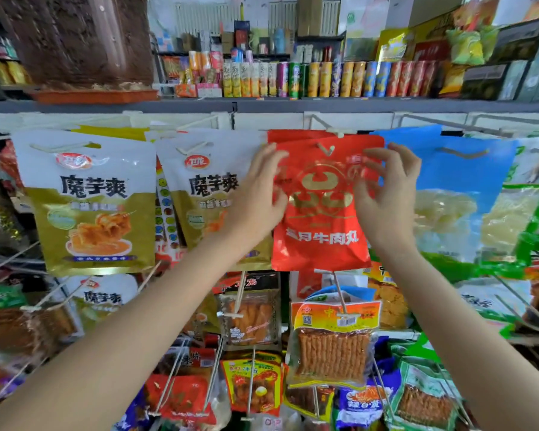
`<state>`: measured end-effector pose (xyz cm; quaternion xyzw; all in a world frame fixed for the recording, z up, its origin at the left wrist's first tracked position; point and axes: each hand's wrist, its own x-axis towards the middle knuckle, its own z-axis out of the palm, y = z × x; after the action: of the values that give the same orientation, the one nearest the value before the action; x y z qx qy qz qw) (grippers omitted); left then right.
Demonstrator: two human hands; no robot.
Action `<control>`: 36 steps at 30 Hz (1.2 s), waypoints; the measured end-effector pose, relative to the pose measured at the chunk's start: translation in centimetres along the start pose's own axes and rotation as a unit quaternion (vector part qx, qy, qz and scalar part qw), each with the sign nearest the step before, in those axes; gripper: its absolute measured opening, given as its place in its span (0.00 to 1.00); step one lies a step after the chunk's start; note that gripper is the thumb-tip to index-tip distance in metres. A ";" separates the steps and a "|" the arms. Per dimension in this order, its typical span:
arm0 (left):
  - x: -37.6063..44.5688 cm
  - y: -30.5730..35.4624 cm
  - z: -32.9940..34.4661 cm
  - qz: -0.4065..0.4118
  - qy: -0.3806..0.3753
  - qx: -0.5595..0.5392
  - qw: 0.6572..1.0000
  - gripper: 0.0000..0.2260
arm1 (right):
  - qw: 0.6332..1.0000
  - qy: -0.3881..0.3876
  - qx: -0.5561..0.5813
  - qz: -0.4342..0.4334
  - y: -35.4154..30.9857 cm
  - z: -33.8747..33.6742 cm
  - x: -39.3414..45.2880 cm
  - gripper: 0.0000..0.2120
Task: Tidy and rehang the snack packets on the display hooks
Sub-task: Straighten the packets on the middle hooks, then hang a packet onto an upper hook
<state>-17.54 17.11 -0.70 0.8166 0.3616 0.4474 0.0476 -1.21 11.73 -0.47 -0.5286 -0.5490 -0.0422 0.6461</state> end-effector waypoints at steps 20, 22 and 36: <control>-19.1 -16.0 -10.9 -0.132 -0.046 0.102 0.985 0.11 | 0.739 -0.649 -0.169 0.066 -5.3 20.1 -15.2 0.21; -20.1 -17.2 -12.7 -0.143 -0.056 0.115 0.981 0.11 | 0.734 -0.632 -0.219 0.121 -4.7 23.3 -16.1 0.15; -21.7 -20.9 -17.2 -0.130 -0.140 0.064 0.979 0.09 | 0.840 -0.450 -0.223 0.205 -5.5 26.1 -18.9 0.14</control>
<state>-49.47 14.49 -13.93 0.8186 0.4824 0.2942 0.1035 -29.49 18.38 -15.41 -0.7197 -0.6341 0.2125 0.1864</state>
